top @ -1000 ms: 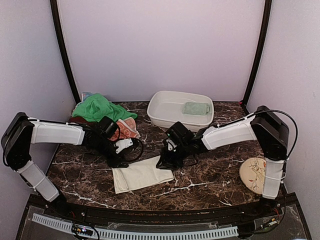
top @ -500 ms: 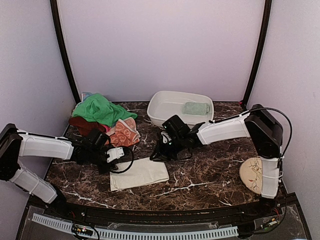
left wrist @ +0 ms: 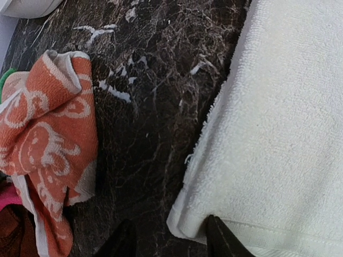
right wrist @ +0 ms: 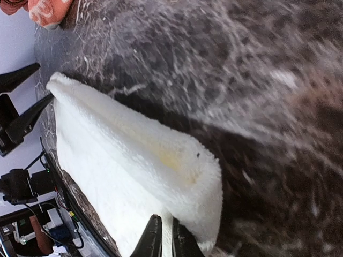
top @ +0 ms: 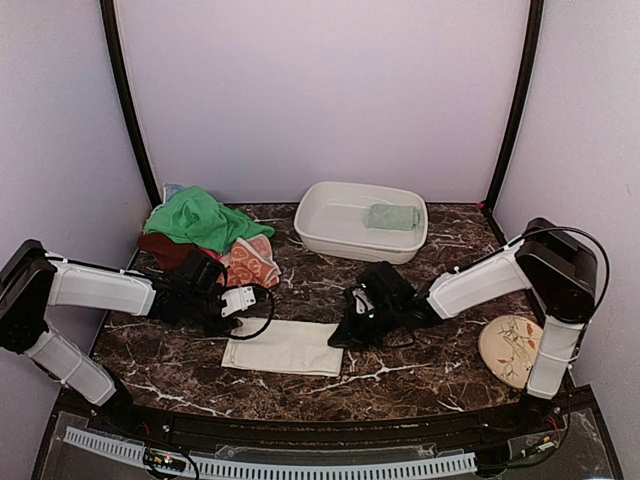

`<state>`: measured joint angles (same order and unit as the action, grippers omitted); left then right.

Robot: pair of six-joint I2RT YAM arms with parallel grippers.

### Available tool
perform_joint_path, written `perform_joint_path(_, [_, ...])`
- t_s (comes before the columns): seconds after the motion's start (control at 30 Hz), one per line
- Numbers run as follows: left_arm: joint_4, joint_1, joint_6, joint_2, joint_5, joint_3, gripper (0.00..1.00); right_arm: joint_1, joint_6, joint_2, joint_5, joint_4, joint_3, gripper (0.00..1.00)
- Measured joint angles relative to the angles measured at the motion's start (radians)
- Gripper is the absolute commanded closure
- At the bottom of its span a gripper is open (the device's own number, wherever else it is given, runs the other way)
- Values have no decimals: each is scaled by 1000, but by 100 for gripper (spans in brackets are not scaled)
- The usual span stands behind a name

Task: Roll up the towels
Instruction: Rotate the towel at the center of the board.

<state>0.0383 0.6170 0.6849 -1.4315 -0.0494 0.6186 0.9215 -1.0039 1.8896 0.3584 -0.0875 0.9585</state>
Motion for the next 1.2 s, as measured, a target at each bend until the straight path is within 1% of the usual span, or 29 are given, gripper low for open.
perform_joint_path(0.13, [-5, 27, -21, -80, 4, 84, 51, 34, -58, -122, -53, -28, -150, 90])
perform_joint_path(0.27, [50, 38, -71, -143, 27, 240, 50, 85, -114, -234, -116, 9, -246, 88])
perform_joint_path(0.37, [78, 37, -94, -135, 42, 335, 50, 101, -100, -279, -153, 97, -239, 85])
perform_joint_path(0.43, [103, 35, -103, -108, 60, 365, 51, 99, -63, -296, -182, 184, -196, 85])
perform_joint_path(0.53, [169, 35, -113, -41, 127, 366, 51, 74, 9, -294, -199, 264, -98, 85])
perform_joint_path(0.6, [196, 36, -114, 20, 192, 323, 51, 48, 64, -261, -190, 282, -12, 86])
perform_joint_path(0.67, [224, 39, -114, 68, 238, 261, 51, 29, 115, -200, -169, 283, 69, 88])
perform_joint_path(0.73, [250, 48, -114, 75, 267, 212, 52, 16, 169, -95, -132, 268, 142, 90])
perform_joint_path(0.77, [262, 53, -114, 66, 276, 195, 52, 16, 169, -95, -132, 268, 142, 91])
perform_joint_path(0.8, [284, 66, -116, 37, 285, 179, 52, 14, 180, -61, -116, 263, 144, 92])
perform_joint_path(0.9, [296, 85, -121, -8, 299, 178, 54, 13, 193, 0, -78, 241, 105, 93])
perform_joint_path(1.03, [296, 113, -124, -106, 298, 198, 56, 5, 183, -29, -52, 160, 33, 93])
perform_joint_path(1.13, [277, 121, -120, -178, 265, 212, 57, 5, 167, -64, -52, 130, -21, 94])
perform_joint_path(1.2, [261, 121, -112, -198, 242, 222, 58, 5, 149, -94, -55, 112, -62, 94])
